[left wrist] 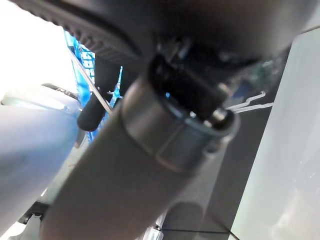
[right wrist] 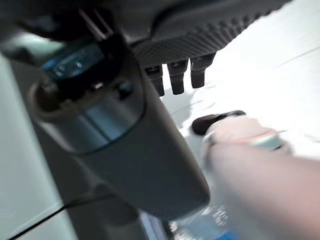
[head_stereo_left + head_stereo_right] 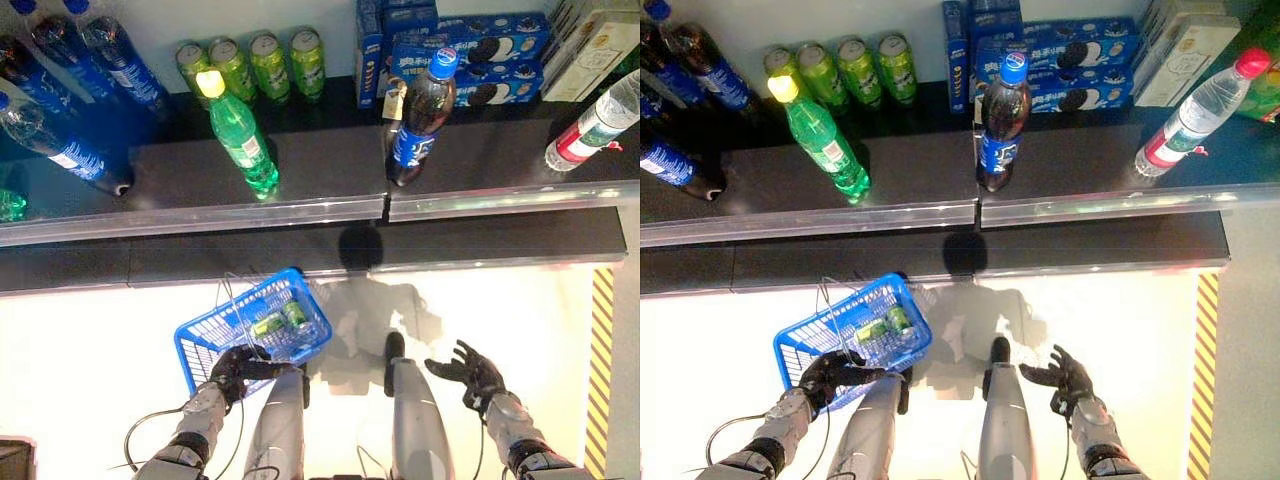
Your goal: Pick up the drink and place into the basket.
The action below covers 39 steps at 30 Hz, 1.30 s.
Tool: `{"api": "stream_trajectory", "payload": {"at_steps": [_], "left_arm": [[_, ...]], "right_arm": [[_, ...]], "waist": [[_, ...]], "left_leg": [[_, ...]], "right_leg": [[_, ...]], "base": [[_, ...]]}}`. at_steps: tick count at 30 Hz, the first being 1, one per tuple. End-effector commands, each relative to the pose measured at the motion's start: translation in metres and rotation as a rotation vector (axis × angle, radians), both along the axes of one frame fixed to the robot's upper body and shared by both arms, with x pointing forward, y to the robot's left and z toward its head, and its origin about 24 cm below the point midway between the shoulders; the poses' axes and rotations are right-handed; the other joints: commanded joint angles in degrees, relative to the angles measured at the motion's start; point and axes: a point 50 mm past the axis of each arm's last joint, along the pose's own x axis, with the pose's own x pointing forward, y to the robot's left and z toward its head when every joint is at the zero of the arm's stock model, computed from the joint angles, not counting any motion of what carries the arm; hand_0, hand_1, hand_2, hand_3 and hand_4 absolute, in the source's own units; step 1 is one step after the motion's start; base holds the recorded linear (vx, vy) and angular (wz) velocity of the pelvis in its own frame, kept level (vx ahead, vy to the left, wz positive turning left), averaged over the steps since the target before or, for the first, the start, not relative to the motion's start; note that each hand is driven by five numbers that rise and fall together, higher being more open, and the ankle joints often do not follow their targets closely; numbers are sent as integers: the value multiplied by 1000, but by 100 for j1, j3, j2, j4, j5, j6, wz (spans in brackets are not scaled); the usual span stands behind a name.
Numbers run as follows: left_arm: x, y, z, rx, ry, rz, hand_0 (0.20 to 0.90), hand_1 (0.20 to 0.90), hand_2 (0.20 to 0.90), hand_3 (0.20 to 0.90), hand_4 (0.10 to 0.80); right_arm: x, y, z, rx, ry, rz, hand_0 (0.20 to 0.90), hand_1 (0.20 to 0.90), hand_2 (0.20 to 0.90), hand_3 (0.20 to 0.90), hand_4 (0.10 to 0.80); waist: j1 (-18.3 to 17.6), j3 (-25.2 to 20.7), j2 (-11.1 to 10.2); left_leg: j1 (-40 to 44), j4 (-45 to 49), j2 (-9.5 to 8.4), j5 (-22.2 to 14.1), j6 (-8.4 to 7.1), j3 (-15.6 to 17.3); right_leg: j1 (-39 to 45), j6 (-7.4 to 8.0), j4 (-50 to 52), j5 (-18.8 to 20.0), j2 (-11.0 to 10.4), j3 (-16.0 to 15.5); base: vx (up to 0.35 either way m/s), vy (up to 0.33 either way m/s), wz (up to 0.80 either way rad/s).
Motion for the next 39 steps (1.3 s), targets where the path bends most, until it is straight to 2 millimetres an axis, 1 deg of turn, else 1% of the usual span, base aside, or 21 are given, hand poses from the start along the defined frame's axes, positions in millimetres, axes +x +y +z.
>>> {"api": "stream_trajectory", "payload": {"at_steps": [1,2,3,4,7,8,9,10,11,12,13,14,15,16,17,19,25,32,39], "left_arm": [[-24,24,-1,44,-12,27,300,300,300,200,100],[-24,24,-1,44,-12,27,300,300,300,200,100],[-25,24,0,45,-14,29,300,300,300,200,100],[-27,25,0,43,-17,40,300,300,300,200,100],[-34,26,-3,42,-13,56,300,300,300,200,100],[-35,26,-4,42,-12,58,300,300,300,200,100],[-36,25,-4,41,-12,59,300,300,300,200,100],[-38,25,-4,37,-12,64,300,300,300,200,100],[-38,25,-5,36,-13,66,300,300,300,200,100],[-40,25,-5,31,-14,71,300,300,300,200,100],[-40,25,-5,31,-14,71,300,300,300,200,100],[-40,25,-5,27,-17,75,300,300,300,200,100],[-40,25,-5,27,-17,75,300,300,300,200,100],[-40,25,-5,24,-18,79,300,300,300,200,100],[-40,25,-6,23,-18,80,300,300,300,200,100],[-44,25,-7,18,-16,82,300,300,300,200,100],[-47,25,-9,8,-12,84,300,300,300,200,100],[-52,24,-13,-1,-3,89,300,300,300,200,100],[-54,22,-14,-2,4,74,300,300,300,200,100]], "right_arm": [[15,11,31,-55,-226,66,900,900,900,900,800],[15,11,31,-55,-226,66,900,900,900,900,800],[24,21,48,-71,-316,117,900,900,900,900,800],[34,33,73,-82,-420,173,900,900,900,900,800],[43,51,116,-101,-627,286,900,900,900,900,800],[44,54,125,-106,-675,307,900,900,900,900,800],[44,56,130,-106,-698,317,900,900,900,900,800],[45,59,142,-101,-760,341,900,900,900,900,800],[45,60,147,-95,-783,350,900,900,900,900,800],[44,64,170,-87,-889,380,900,900,900,900,800],[44,64,170,-87,-889,380,900,900,900,900,800],[43,64,186,-75,-982,388,900,900,900,900,800],[43,64,188,-73,-987,388,900,900,900,900,800],[42,65,197,-60,-1030,389,900,900,900,900,800],[41,65,200,-56,-1045,388,900,900,900,900,800],[36,63,223,-43,-1159,389,900,900,900,900,800],[30,66,252,-56,-1291,394,900,900,900,900,800],[22,66,264,-44,-1365,404,900,900,900,900,800],[26,62,271,-61,-1396,343,900,900,900,900,800]], "waist": [[123,-233,-198],[123,-233,-198],[101,-203,-212],[59,-176,-238],[0,-156,-277],[-10,-151,-282],[-14,-146,-284],[-26,-139,-285],[-31,-136,-284],[-53,-125,-277],[-52,-124,-276],[-62,-92,-268],[-66,-105,-267],[-71,-100,-267],[-72,-96,-266],[-81,-64,-254],[-92,-9,-222],[-114,24,-201],[-74,59,-173]], "left_leg": [[-171,-136,-44,324,262,-119],[-171,-136,-44,324,262,-119],[-152,-148,-44,324,268,-119],[-142,-151,-41,326,265,-116],[-116,-201,-16,363,264,-100],[-109,-214,-11,371,264,-98],[-104,-218,-8,374,264,-95],[-93,-236,0,382,266,-90],[-86,-249,4,387,268,-88],[-63,-296,22,402,268,-76],[-62,-296,22,402,267,-76],[-69,-265,30,379,264,-68],[-77,-294,30,407,264,-69],[-78,-308,37,418,258,-74],[-76,-312,40,420,255,-77],[-52,-324,29,424,247,-96],[-17,-329,10,438,217,-108],[65,-327,29,441,182,-96],[122,-315,23,447,163,-90]], "right_leg": [[140,-30,342,-144,-218,-16],[140,-30,342,-144,-218,-16],[154,-25,327,-141,-214,-9],[163,-24,308,-134,-207,3],[196,-22,248,-127,-199,9],[205,-22,234,-128,-194,15],[210,-21,230,-128,-193,18],[216,-19,220,-129,-190,26],[219,-17,214,-130,-187,30],[233,-8,189,-138,-181,49],[233,-8,189,-138,-181,49],[225,-4,224,-170,-177,66],[219,-5,195,-145,-178,62],[227,-4,179,-145,-183,61],[233,-3,175,-146,-186,60],[293,-8,129,-157,-206,46],[369,-30,113,-180,-234,31],[497,-59,73,-196,-270,4],[606,-69,44,-197,-292,-22]], "base": [[0,0,0],[-14,-5,3],[-17,-2,5],[-20,2,4],[0,0,0],[0,0,0],[0,0,0],[0,0,0],[10,45,1],[6,33,1],[8,49,1],[0,0,0],[6,31,-2],[6,12,-3],[35,25,-4],[46,26,-3],[14,7,0],[20,6,-1],[0,0,0]]}}
